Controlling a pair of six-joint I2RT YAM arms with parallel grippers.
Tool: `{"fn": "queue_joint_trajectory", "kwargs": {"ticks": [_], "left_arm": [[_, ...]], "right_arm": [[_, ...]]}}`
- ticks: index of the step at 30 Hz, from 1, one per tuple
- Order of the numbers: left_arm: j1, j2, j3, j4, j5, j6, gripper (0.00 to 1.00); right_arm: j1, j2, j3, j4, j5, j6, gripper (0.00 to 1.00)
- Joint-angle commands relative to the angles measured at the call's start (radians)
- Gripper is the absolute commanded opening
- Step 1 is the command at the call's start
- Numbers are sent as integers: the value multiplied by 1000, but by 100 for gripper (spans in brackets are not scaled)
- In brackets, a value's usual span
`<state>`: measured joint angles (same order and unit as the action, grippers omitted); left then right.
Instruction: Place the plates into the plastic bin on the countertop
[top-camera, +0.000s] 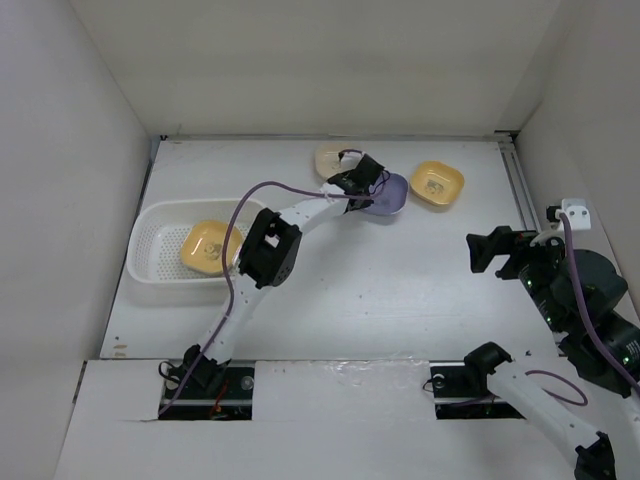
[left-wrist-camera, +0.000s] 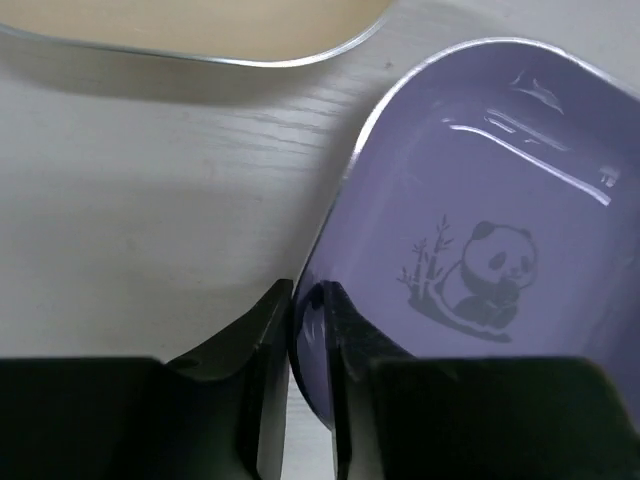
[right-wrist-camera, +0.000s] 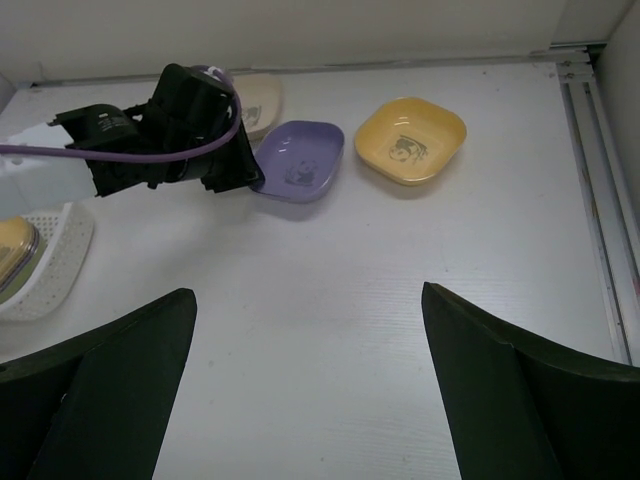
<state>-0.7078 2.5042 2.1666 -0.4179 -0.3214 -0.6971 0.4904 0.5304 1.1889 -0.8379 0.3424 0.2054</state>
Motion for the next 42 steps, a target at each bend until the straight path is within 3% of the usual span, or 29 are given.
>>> {"fn": "queue_joint_trajectory", "kwargs": {"ticks": [1, 3, 8, 15, 18, 21, 25, 33, 36, 42], "left_arm": [[-5, -34, -80, -33, 13, -30, 10], [-19, -85, -154, -33, 13, -30, 0], [-111, -345, -379, -42, -54, -44, 0], [-98, -741, -576, -99, -151, -88, 0], [-24, -853, -628, -111, -160, -56, 0], [134, -978, -747, -79, -6, 30, 0], [321, -1100, -902, -41, 85, 77, 0], [683, -1376, -1207, -2, 160, 5, 0], [743, -1467, -1269, -15, 133, -59, 0], [743, -1654, -1337, -104, -39, -289, 0]], "right_arm": [[-6, -3, 20, 13, 18, -12, 100], [-6, -3, 11, 22, 9, -12, 100], [-6, 17, 11, 42, 0, -12, 100], [-6, 17, -8, 83, -40, -12, 100], [-6, 17, -28, 92, -52, -12, 100], [-6, 26, -52, 126, -63, -12, 100], [-6, 46, -98, 175, -85, -12, 100], [-6, 98, -176, 261, -164, -3, 100], [-6, 108, -187, 283, -175, -3, 100], [-6, 117, -196, 283, -184, -3, 100]]}}
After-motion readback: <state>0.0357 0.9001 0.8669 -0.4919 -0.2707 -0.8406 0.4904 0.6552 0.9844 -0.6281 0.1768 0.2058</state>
